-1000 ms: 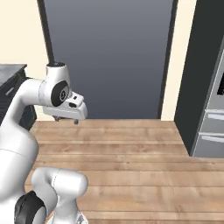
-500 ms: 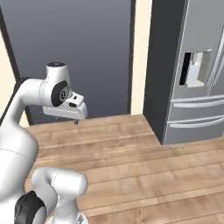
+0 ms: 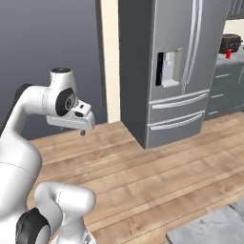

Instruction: Four empty soda cans are scattered around the kitchen. Gather all the cans and cluster them next to the stove for recycling.

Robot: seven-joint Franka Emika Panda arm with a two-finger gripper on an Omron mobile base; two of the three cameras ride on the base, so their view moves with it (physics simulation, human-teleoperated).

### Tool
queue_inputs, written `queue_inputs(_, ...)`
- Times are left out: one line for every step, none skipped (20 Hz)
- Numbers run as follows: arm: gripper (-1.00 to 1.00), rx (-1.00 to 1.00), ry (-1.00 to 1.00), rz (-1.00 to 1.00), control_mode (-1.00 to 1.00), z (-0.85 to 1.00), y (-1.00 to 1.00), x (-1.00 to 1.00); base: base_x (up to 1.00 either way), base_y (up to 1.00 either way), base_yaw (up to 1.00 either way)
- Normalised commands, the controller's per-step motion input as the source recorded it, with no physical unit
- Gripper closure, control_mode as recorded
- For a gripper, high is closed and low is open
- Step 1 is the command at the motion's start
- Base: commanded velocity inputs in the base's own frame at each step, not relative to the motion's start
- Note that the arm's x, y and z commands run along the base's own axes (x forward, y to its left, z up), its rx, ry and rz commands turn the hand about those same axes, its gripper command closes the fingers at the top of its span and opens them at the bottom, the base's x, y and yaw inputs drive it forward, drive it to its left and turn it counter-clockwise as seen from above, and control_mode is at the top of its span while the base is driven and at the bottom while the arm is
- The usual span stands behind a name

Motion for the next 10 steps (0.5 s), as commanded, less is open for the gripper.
queue_inputs(-1.00,0.00,0.00,0.00,1.00,0.00,0.00,0.00,0.07,-0.19,-0.41)
queue_inputs(-1.00,0.00,0.00,0.00,1.00,0.00,0.00,0.00,0.06,-0.19,-0.41)
queue_inputs(-1.00,0.00,0.00,0.00,1.00,0.00,0.00,0.00,0.05,-0.19,-0.41)
queue_inputs(-1.00,0.00,0.00,0.00,1.00,0.00,0.00,0.00,0.05,-0.19,-0.41)
queue_inputs(-1.00,0.00,0.00,0.00,1.00,0.00,0.00,0.00,0.06,-0.19,-0.41)
queue_inputs(-1.00,0.00,0.00,0.00,1.00,0.00,0.00,0.00,0.06,-0.19,-0.41)
queue_inputs(-1.00,0.00,0.00,0.00,1.00,0.00,0.00,0.00,0.08,-0.19,-0.40)
queue_inputs(-1.00,0.00,0.00,0.00,1.00,0.00,0.00,0.00,0.09,-0.19,-0.40)
queue_inputs(-1.00,0.00,0.00,0.00,1.00,0.00,0.00,0.00,0.11,-0.19,-0.39)
queue_inputs(-1.00,0.00,0.00,0.00,1.00,0.00,0.00,0.00,0.14,-0.18,-0.38)
